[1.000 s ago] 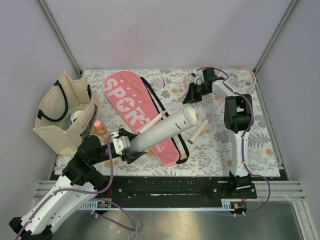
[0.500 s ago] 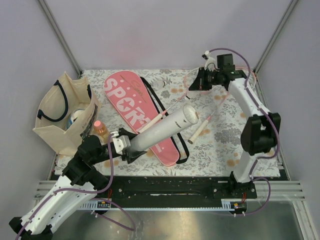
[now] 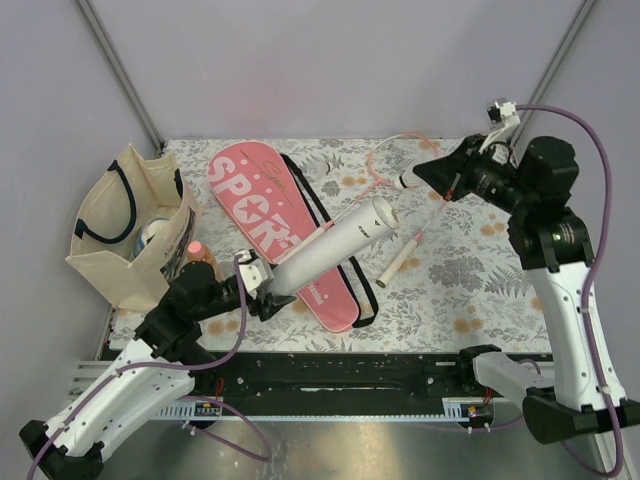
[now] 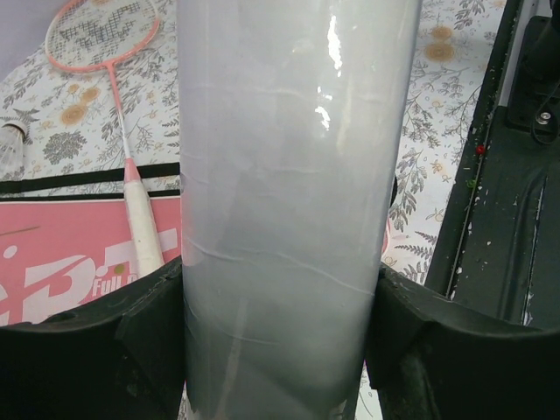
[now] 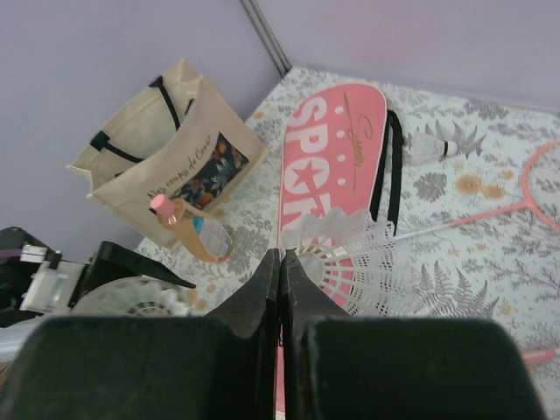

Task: Pack up the badminton gear

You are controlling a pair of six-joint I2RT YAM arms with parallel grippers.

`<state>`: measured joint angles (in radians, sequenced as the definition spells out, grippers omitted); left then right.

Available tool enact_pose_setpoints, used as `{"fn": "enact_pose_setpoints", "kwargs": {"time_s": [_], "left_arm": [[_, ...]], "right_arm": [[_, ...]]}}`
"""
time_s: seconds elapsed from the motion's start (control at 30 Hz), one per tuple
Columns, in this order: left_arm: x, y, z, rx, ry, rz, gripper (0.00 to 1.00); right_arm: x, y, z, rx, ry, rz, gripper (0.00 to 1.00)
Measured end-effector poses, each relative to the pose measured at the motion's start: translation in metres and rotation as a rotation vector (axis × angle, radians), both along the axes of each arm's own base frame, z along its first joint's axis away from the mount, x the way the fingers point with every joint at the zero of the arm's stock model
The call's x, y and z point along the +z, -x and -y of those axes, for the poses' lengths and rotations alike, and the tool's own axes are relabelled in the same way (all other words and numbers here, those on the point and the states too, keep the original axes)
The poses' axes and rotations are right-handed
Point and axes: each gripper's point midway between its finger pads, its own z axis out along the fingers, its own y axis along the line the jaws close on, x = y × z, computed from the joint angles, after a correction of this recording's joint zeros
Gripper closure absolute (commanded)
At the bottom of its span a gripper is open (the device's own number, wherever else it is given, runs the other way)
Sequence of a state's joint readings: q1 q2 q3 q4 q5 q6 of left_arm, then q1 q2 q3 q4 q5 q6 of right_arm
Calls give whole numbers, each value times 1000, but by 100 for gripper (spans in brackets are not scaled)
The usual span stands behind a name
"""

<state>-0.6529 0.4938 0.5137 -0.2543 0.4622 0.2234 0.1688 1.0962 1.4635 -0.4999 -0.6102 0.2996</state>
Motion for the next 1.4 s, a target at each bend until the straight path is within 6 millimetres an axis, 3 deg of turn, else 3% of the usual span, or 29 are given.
{"fn": "enact_pose_setpoints", "kwargs": {"time_s": [0.13,0.33,0.6,0.83,1.1,1.4], "left_arm": [[-4,-2,-1,10,-17,-18,53],[-4,-4,-3,29,-42,-39,53],[-8,-3,-7,41,-66,-64,52],[-6,-1,-5,23,-66,-53,52],[-2,-1,-4,14,-54,-36,52],[-2,2,-2,-5,-53,-37,52]], "right_arm": [[27,29,2,8,-41,78,100],[40,50,-3,61,-94,91,100],[14,59,-29,194,-198,-26,100],[3,74,-54,309,-216,-92,100],[3,81,-58,342,-237,-103,100],[-17,91,-71,429,-235,-182,93]]}}
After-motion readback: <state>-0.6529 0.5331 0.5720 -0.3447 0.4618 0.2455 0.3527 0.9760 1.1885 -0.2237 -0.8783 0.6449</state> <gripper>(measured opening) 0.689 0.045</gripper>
